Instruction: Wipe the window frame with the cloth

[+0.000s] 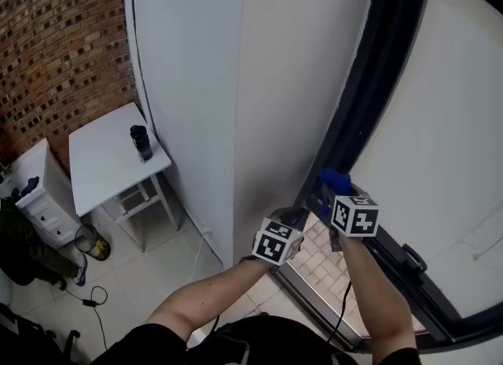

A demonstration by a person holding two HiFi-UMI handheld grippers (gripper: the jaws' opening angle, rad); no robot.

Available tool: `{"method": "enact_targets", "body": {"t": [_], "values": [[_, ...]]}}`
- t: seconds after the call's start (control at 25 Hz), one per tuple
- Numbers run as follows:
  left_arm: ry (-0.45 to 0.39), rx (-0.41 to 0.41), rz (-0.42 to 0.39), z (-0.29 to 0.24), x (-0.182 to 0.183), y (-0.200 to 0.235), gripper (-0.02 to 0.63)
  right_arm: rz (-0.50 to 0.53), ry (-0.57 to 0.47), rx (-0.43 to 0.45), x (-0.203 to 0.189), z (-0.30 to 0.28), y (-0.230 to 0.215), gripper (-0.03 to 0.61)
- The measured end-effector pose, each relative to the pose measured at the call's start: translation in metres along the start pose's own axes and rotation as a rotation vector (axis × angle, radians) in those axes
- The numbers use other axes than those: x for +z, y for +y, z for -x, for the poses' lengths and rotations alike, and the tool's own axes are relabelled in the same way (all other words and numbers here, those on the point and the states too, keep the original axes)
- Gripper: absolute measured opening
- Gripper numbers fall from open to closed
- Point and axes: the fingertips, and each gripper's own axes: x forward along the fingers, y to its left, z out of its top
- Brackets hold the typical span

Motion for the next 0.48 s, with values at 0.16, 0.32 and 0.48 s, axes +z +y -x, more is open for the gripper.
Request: {"method": "enact_targets", "body": {"t": [0.16,0.32,0.48], "values": [[-0.004,-0.001,-0.001,0.0008,0.0010,-0.0013,-0.011,0.079,-0.025,-0.007,0.0092,0.0029,0.0009,0.146],[-0.013,-0.001,-0.009,-0.0013,0.0013,-0.0033,-0.011,0.094,-0.041,0.003,0.0097,0.0041,0.0018,0.146],[-0.018,-0.004,-0.012,-0.0060,0.0010,-0.0043,-0.011,0.103,-0.055,0.008,0.0079,0.0026,0.0015,0.146]]}}
